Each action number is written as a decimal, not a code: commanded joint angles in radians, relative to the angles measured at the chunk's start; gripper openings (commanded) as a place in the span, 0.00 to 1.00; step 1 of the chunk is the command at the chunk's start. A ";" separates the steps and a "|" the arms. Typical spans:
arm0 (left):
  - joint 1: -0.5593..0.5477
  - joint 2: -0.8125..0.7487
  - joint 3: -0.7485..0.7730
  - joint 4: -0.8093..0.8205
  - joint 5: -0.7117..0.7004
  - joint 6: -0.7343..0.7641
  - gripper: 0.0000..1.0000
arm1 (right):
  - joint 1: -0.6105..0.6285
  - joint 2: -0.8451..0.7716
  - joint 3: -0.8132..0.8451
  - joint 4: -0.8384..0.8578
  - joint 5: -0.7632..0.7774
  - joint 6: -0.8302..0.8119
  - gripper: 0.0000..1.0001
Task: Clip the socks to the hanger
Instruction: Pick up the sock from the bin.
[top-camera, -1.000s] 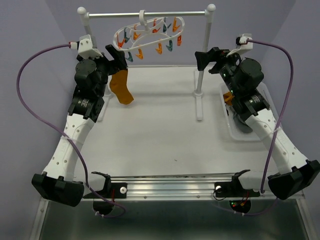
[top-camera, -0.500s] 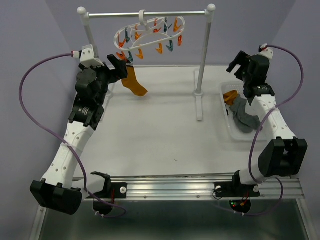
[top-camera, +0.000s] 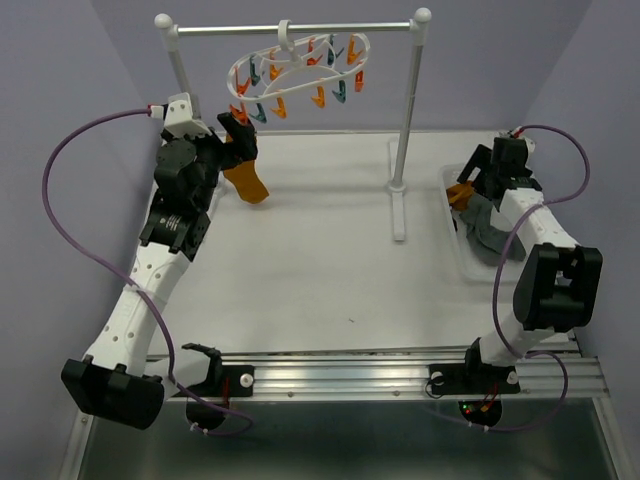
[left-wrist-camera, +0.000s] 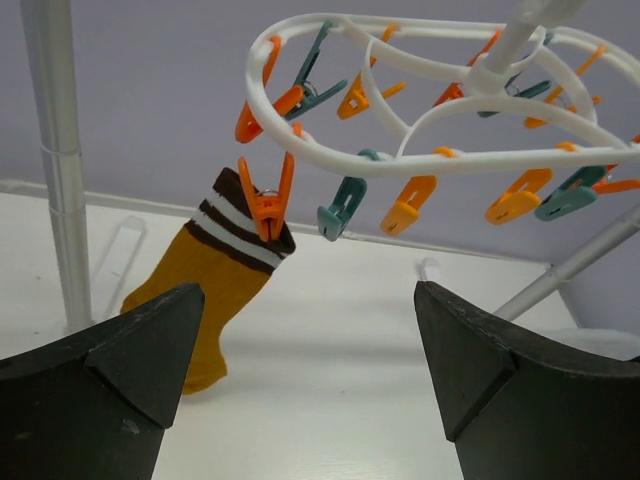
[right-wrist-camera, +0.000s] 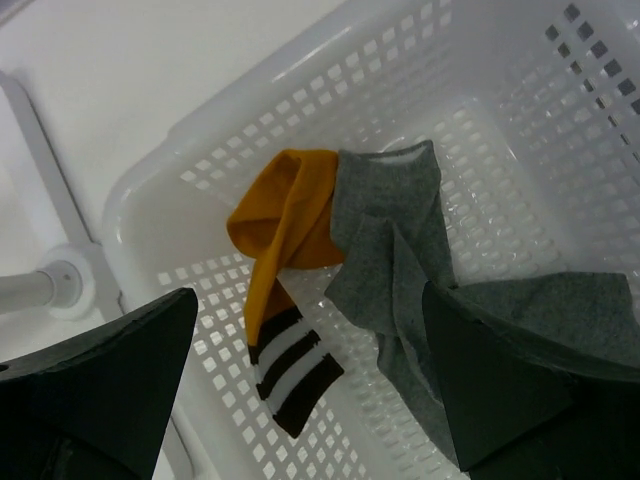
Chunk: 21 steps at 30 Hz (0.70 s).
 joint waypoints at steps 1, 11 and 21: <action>0.003 0.041 0.152 0.007 0.029 -0.127 0.99 | 0.001 0.042 -0.032 -0.053 0.029 -0.006 1.00; -0.020 0.153 0.322 -0.092 0.138 -0.258 0.99 | 0.001 0.075 -0.091 -0.067 0.090 0.117 1.00; -0.023 0.184 0.356 -0.129 0.129 -0.233 0.99 | 0.001 0.048 -0.149 0.000 0.063 0.140 1.00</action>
